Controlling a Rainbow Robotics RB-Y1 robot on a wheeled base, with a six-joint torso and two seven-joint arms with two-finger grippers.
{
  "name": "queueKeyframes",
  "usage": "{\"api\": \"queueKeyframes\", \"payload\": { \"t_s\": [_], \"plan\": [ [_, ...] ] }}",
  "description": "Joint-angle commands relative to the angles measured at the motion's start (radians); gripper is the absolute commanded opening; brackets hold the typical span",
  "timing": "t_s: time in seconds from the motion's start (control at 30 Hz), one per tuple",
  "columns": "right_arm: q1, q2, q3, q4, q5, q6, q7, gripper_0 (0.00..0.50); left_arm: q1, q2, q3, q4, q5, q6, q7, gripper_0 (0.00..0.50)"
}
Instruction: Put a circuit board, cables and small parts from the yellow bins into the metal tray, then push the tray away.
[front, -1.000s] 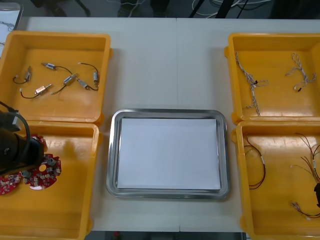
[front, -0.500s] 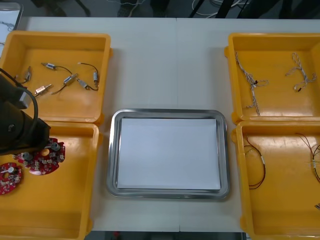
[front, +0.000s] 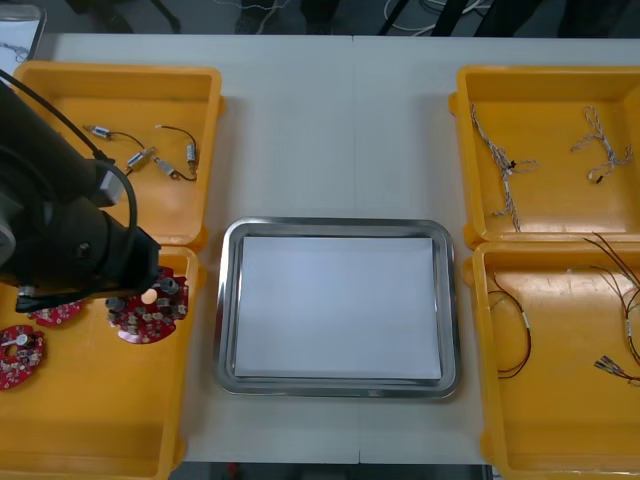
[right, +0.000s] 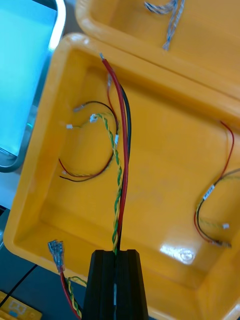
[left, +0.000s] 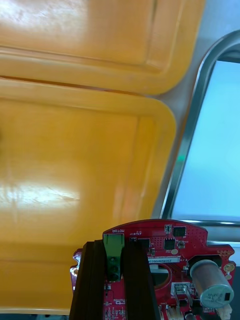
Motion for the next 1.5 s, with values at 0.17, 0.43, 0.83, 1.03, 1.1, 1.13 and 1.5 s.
{"api": "queueKeyframes", "payload": {
  "t_s": [0.17,0.43,0.83,1.03,1.1,1.13,1.5],
  "plan": [
    [-0.209,-0.090,0.207,-0.031,-0.030,0.006,0.007,0.000,-0.199,-0.116,-0.215,-0.029,-0.075,0.006,0.200,0.000],
    [-0.329,-0.106,0.324,-0.073,-0.024,0.003,0.007,0.000,-0.275,-0.199,-0.385,-0.009,-0.185,-0.052,0.305,0.000],
    [-0.493,-0.115,0.534,-0.141,0.009,-0.027,-0.010,0.000,-0.280,-0.266,-0.611,0.100,-0.391,-0.202,0.363,0.000],
    [-0.571,-0.115,0.640,-0.141,0.052,-0.042,-0.010,0.000,-0.280,-0.292,-0.683,0.193,-0.435,-0.270,0.372,0.000],
    [-0.594,-0.115,0.672,-0.139,0.068,-0.042,-0.010,0.000,-0.280,-0.297,-0.701,0.218,-0.444,-0.285,0.377,0.000],
    [-0.610,-0.115,0.692,-0.139,0.081,-0.042,-0.010,0.000,-0.280,-0.302,-0.712,0.231,-0.450,-0.293,0.378,0.000],
    [-0.662,-0.117,0.766,-0.132,0.139,-0.040,-0.013,0.000,-0.280,-0.314,-0.764,0.293,-0.484,-0.327,0.401,0.000]
  ]
}}
